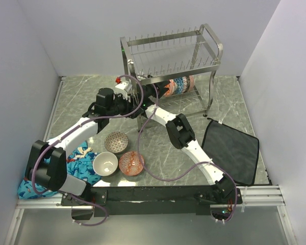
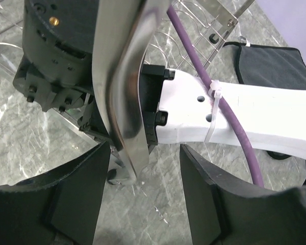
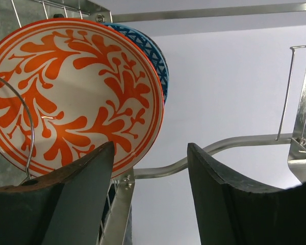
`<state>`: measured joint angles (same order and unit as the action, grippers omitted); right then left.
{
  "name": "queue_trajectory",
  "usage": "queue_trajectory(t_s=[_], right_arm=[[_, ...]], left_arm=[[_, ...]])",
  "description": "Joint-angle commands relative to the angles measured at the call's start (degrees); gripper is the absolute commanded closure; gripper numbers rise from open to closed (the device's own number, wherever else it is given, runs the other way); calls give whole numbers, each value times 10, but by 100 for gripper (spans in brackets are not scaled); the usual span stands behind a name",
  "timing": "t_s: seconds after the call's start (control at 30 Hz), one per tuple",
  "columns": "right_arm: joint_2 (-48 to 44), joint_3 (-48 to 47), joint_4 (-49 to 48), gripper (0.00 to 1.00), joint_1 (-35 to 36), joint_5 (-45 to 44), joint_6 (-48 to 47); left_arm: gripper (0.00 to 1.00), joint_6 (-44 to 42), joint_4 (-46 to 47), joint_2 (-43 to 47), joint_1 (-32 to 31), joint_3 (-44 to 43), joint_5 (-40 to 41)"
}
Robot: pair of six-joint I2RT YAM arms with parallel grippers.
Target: Load the bowls into the dish rack
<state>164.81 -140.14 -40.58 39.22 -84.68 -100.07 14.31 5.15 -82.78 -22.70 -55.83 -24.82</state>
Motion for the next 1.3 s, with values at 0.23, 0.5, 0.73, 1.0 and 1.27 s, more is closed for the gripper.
queue_trajectory(t_s=[0.23,0.5,0.73,1.0,1.27], right_arm=[[-94,45,-141,33,5,-1,-71],[-164,177,-295,33,6,6,-184],[-212,299,-407,32,2,0,-238],[-219,359,-596,31,0,15,-406],[-240,366,-605,31,-16,5,-420]], left_arm=[[33,-16,12,53,-2,13,15],[27,-39,10,75,-2,26,35],[23,-50,0,94,8,35,59],[21,-81,-13,115,24,50,62],[20,-87,-15,141,32,70,56]])
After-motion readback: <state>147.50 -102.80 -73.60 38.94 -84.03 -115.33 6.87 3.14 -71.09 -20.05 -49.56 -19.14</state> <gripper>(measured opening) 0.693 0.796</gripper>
